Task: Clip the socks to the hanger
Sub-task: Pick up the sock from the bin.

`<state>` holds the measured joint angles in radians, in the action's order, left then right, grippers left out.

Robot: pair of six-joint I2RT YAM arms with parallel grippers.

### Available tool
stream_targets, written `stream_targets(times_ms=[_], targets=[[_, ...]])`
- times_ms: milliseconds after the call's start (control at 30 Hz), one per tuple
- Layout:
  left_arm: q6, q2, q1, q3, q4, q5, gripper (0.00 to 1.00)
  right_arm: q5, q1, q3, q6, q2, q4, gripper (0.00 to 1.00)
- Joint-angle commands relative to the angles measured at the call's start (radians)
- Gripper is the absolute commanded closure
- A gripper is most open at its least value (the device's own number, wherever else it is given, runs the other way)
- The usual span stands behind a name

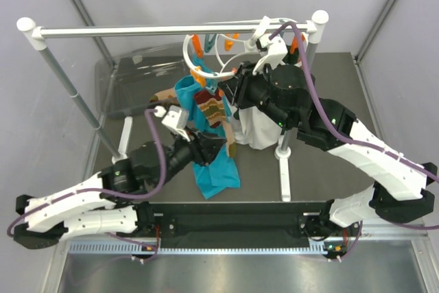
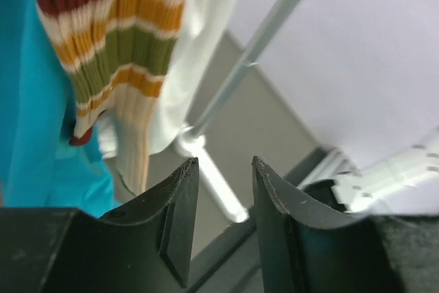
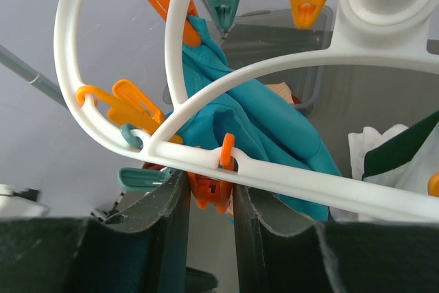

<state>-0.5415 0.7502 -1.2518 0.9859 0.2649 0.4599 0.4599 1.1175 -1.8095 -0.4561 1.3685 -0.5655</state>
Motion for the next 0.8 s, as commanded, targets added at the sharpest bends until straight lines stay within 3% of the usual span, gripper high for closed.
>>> stream_targets(times_ms=[0, 167, 433, 600, 767], targets=[[0.009, 0.044, 0.000, -0.041, -0.115, 0.189, 0.57, 0.046, 0.011, -0.033, -0.056, 0.007, -0.011, 1.00], [0.072, 0.113, 0.028, -0.053, -0.158, 0.325, 0.52, 0.077, 0.018, -0.019, -0.082, 0.000, -0.002, 1.00], [0.038, 0.181, 0.317, 0.014, -0.004, 0.056, 0.52, 0.062, 0.019, 0.015, -0.052, -0.019, 0.033, 1.00], [0.074, 0.164, 0.396, 0.028, 0.028, -0.006, 0.49, 0.071, 0.019, 0.067, -0.038, -0.045, 0.068, 1.00], [0.048, 0.085, 0.407, 0.013, 0.068, -0.197, 0.48, 0.083, 0.021, 0.067, -0.021, -0.045, 0.073, 1.00]])
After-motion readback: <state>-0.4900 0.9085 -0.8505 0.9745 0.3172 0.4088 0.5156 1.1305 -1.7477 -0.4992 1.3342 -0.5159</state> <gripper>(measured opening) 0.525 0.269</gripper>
